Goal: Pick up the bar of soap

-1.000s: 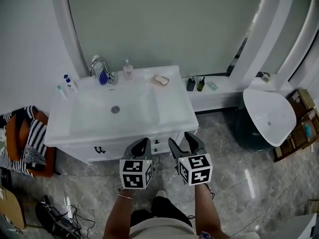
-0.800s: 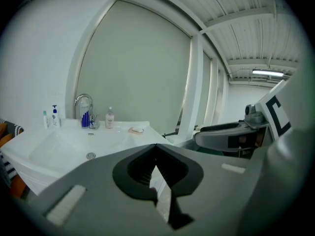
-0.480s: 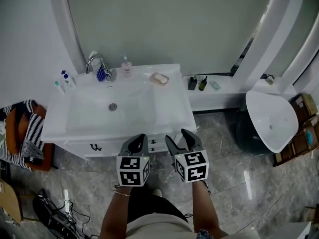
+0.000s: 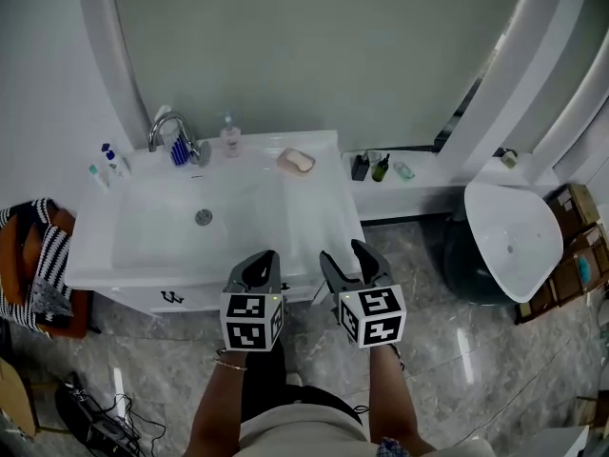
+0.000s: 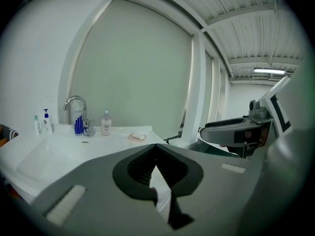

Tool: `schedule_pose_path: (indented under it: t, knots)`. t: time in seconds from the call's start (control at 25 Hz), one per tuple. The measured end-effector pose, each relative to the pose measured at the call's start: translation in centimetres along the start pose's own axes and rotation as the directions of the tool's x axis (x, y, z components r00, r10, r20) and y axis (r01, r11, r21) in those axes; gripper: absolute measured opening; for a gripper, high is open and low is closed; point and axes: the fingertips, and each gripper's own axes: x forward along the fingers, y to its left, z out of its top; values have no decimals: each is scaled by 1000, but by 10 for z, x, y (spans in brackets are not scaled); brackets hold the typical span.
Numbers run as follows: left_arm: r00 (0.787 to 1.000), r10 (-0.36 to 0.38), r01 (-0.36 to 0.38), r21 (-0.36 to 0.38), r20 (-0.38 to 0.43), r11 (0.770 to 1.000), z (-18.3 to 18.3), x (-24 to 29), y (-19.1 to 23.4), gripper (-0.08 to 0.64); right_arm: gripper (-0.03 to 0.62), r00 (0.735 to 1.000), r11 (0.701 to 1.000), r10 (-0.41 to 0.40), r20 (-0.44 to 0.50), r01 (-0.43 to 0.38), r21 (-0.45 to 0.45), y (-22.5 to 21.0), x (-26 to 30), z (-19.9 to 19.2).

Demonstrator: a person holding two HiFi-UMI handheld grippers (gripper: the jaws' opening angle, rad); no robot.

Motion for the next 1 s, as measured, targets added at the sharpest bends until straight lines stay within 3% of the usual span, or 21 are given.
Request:
schedule_pose_path:
  t: [0.12,0.24,0.6,1.0]
  knots:
    - [1000,-7,7,-1,-1,1000,9,21,11,9,253,999,999,32,-25,-32,-22,-1,22,2]
    - [1000,-18,18,1,-13,1000,17,44,22,9,253,999,1000,5,-34,-6,-30,-10,47,8]
    - [995,-66,66,-3,-76,998,38,109,63,9,253,1000,996,-9,-21,11,85,-28,121,40]
    - [986,-147,150,32,-76,988,70,169,88,9,253,996,997,-71,-61,71,-6,-48,185,70]
